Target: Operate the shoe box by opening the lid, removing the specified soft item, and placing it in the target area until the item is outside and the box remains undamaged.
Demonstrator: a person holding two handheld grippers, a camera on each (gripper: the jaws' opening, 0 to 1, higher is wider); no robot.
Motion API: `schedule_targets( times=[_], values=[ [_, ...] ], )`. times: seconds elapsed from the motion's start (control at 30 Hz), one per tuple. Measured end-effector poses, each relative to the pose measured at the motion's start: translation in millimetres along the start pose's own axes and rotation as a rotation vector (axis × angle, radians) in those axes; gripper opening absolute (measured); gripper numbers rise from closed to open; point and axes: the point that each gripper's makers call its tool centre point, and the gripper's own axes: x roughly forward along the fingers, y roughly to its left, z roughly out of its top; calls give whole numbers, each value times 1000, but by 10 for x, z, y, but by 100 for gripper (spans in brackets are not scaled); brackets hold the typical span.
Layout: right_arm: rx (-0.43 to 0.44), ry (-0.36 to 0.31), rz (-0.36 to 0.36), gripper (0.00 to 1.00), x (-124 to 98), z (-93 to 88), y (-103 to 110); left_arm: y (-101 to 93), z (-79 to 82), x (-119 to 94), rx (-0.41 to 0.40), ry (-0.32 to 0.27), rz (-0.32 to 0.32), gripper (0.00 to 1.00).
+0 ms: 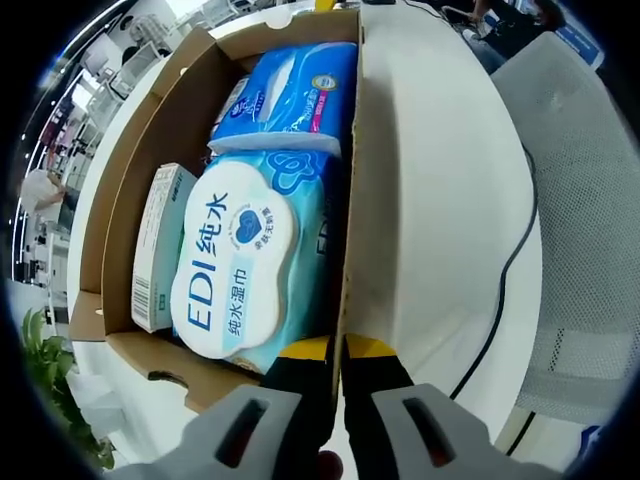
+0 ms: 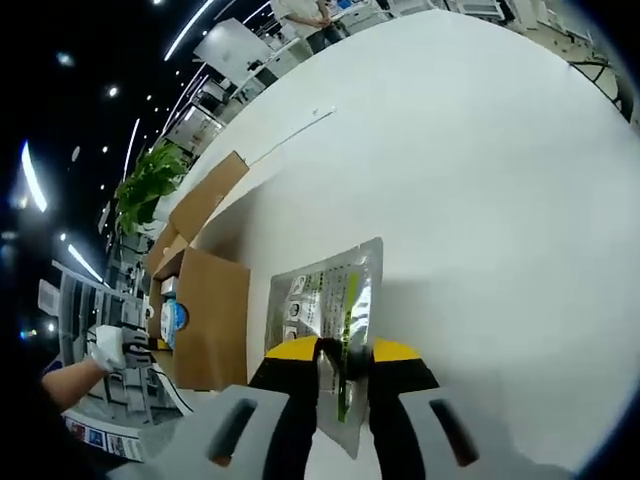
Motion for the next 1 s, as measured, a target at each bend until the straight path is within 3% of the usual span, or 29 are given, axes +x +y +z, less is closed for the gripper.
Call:
schedule_targets(
  times=[0.17,0.27,0.37,0.57,0.67,0.83,1.0],
  values=[
    [-61,-6,-60,18,-2,23,-98,-9,0,-3,-1,2,-3,2],
    [-161,-12,-141,20,-30,41,-220,-10,0,-4,-3,2,-2,2],
    [-207,-26,-201,20,-62,64,-297,-7,2,-5,-2,3,0,2],
    [-196,-65,-195,21,-129,172,-289,-11,5,-9,-1,3,0,2],
    [-239,-96,-199,23,-177,252,-242,-14,7,-11,0,4,0,2],
    [-291,-103,-218,23,-207,231,-194,-15,7,-12,2,6,2,2],
    [-391,-151,-281,27,-171,201,-118,-8,5,-13,4,7,5,2]
  ],
)
